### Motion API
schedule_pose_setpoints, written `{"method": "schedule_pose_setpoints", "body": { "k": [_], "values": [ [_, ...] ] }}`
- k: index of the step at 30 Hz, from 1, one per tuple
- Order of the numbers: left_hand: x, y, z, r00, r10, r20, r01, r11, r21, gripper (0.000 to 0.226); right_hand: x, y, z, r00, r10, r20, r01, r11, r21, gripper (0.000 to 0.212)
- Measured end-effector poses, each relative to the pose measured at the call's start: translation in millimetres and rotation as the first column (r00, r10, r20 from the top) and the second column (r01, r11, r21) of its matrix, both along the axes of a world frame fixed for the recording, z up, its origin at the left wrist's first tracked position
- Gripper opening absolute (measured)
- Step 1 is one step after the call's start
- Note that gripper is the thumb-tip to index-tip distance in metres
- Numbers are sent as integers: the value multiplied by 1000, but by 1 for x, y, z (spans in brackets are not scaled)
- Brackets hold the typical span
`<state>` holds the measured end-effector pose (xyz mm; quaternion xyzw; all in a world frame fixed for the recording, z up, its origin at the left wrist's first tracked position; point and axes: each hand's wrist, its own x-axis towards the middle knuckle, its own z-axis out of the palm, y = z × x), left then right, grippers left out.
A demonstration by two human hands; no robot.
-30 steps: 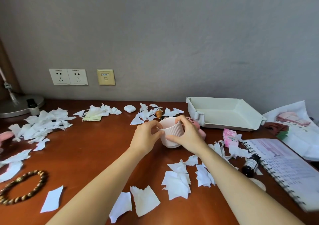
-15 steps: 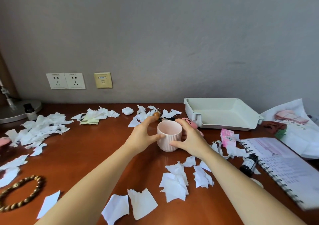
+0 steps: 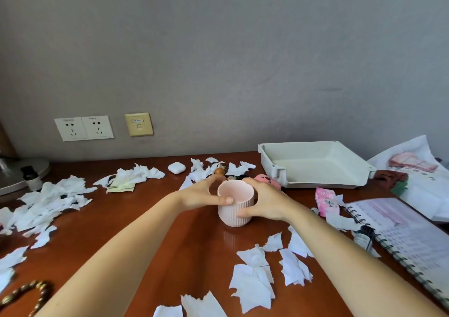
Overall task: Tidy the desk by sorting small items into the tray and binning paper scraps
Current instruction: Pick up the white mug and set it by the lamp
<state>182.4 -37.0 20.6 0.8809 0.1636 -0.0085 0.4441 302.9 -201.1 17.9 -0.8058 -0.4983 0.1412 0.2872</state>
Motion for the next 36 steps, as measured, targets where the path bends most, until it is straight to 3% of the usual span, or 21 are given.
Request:
{"method": "schedule_pose_setpoints", "body": {
  "k": [4,8,12,15,18,24,28,36],
  "values": [
    [-2,12,-1,999,29,16,-29,999,-46,72,9,5,7,997,82,-3,-82,992,-95,78],
    [-12,21,-2,997,66,45,-67,997,24,66,11,14,11,993,121,-15,-121,980,-157,84],
    [-31,26,-7,989,84,120,-105,979,178,32,4,20,10,992,128,-3,-127,984,-122,76],
    [-48,25,-12,977,113,182,-141,979,147,13,-7,27,4,991,134,-15,-134,985,-109,84],
    [-62,19,-12,960,197,198,-224,966,129,15,-18,35,2,990,137,-15,-138,985,-105,88],
    [-104,22,6,926,271,264,-337,907,253,13,-52,55,12,986,166,-5,-166,986,-13,75],
    [-172,39,33,895,330,301,-425,837,344,14,-107,93,37,952,302,47,-303,953,9,78],
    [-319,81,63,767,569,296,-641,673,368,19,-234,190,66,844,529,90,-528,849,-41,78]
  ]
}}
